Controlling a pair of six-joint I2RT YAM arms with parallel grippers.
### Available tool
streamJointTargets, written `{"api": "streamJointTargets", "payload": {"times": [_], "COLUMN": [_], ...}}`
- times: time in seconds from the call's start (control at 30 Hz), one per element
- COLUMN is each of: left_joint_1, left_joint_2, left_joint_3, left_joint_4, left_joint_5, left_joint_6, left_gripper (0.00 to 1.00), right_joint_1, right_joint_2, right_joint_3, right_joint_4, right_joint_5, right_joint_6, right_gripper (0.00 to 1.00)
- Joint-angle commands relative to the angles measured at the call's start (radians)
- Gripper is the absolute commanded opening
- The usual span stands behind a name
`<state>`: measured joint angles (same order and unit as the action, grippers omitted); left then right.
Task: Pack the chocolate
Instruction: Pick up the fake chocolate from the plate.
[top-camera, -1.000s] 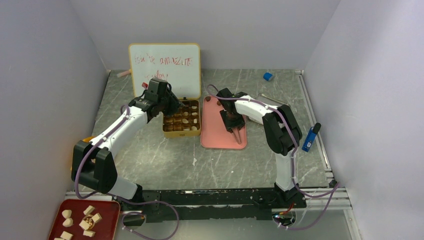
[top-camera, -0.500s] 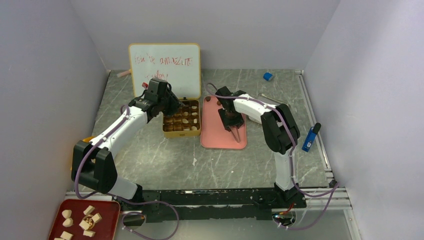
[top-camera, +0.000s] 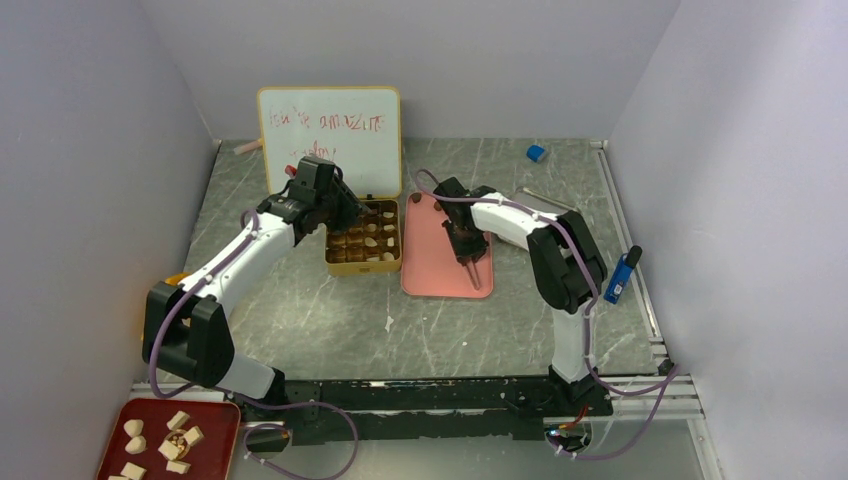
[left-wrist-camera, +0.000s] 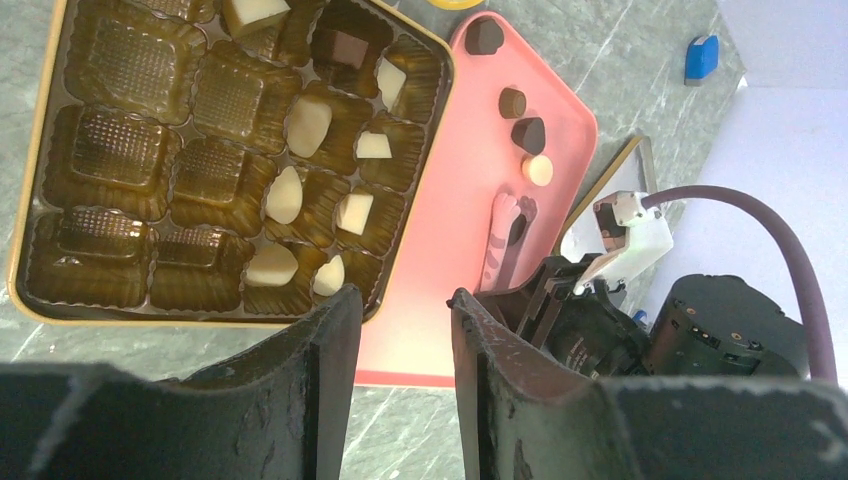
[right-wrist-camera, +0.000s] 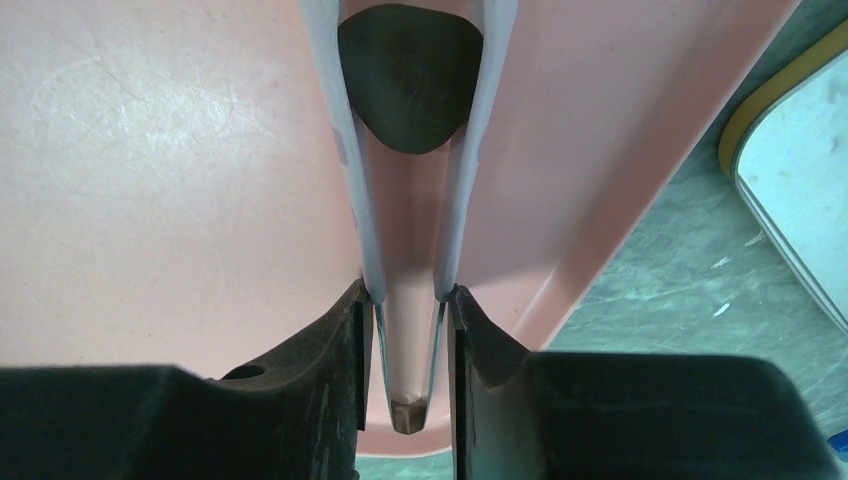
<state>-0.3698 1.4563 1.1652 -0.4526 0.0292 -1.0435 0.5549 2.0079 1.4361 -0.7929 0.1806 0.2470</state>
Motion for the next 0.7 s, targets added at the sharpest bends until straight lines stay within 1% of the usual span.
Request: {"api": "streamJointTargets", "payload": {"times": [0.0, 0.33, 0.57, 0.67], "left_joint_1": [0.003, 0.004, 0.005, 0.008], "left_joint_2": [-0.045, -0.087, -0.134, -0.165], "left_joint_3": [-0.006, -0.003, 0.013, 0.016], "left_joint_4": [0.025, 0.001, -0.043, -0.068], "left_joint_5": [0.012, -0.011, -0.028, -0.073], "left_joint_6": [-0.01, 0.004, 0.026, 0.037], "left_gripper": [0.43, 0.43, 0.44, 0.44], "right_joint_1": [0.003, 0.064, 0.141, 0.171], "right_joint_2": [-0.048, -0.1, -0.077, -0.04], "right_joint_3": [-0.02, 0.099, 0.25, 0.32], "right_joint_4": [-0.031, -0.143, -0.211, -0.234], "right_joint_5": [0.017, 0.0, -0.015, -0.017], "right_joint_6": [0.023, 0.03, 0.049, 0.051], "right_gripper": [0.16, 0.14, 0.13, 0.13]}}
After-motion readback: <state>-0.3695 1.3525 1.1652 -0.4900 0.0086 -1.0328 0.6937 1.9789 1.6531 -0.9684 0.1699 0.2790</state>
